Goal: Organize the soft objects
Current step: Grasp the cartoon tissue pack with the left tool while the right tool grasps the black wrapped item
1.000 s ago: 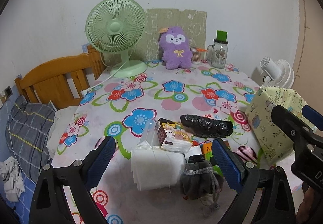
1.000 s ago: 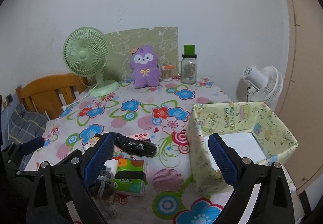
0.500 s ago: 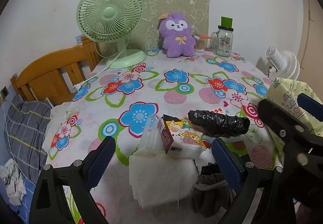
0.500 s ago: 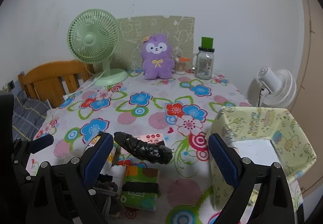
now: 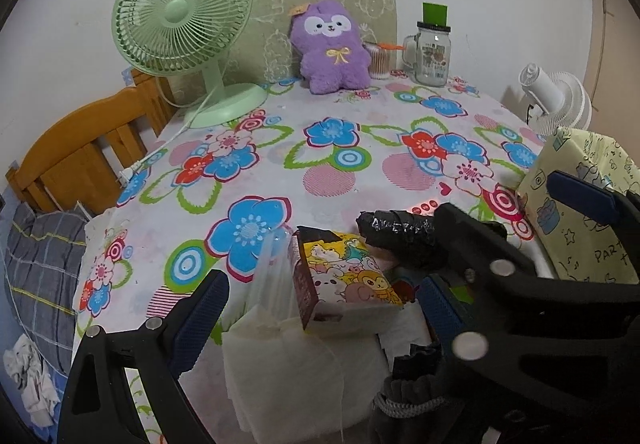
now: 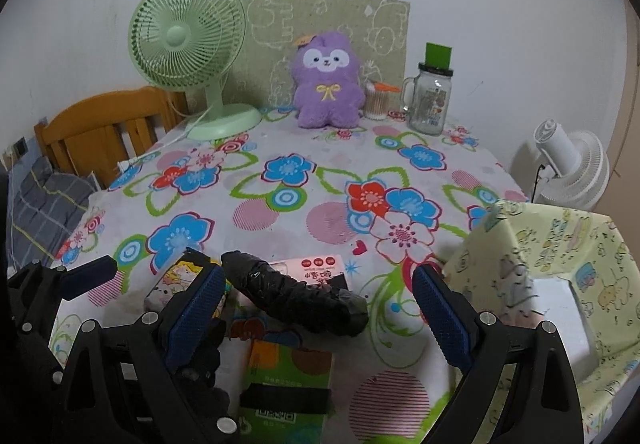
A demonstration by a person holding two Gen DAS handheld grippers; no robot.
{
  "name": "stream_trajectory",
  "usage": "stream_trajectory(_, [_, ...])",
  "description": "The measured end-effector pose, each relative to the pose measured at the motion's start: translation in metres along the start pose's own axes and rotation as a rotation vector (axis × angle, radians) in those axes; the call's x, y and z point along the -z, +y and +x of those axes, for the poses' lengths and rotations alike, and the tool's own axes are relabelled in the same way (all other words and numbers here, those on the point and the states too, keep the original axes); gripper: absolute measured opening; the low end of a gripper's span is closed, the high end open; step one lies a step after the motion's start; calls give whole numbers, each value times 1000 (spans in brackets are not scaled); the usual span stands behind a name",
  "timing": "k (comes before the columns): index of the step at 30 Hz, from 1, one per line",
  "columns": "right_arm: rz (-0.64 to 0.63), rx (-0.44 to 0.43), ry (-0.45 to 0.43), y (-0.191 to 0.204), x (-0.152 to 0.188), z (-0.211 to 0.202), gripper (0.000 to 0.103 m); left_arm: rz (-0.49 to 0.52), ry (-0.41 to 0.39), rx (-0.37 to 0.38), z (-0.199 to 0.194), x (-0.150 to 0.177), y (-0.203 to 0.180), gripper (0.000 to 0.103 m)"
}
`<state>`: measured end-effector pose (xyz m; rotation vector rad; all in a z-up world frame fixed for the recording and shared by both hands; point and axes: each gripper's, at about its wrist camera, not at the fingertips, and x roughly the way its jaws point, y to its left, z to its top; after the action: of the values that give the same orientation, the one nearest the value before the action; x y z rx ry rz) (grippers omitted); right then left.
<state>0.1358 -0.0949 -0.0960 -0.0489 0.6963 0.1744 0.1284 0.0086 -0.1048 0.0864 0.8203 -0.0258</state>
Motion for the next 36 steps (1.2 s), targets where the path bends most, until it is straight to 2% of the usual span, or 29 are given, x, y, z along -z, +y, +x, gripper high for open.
stream_trajectory(11, [-5,-27,69,4,2,29,96,5,53,18,22,-1,-3,97])
stream_trajectory(19, [-8,-41,108,5,1,47,96,-11,84,36,34,-2,1,84])
stream_trajectory(25, [-7,-43,134,6,0,59,96,-24,97,64,39,-2,3,69])
stream_trajectory(29, [-3,-65,164,7,1,67,86,-23,108,66,42,-1,4,57])
stream_trajectory(32, [-1,-68,190,8,3,74,80,-22,107,64,43,0,4,54])
stream_trajectory(36, [-15,-60,188,10,4,74,62,-13,95,56,42,1,3,54])
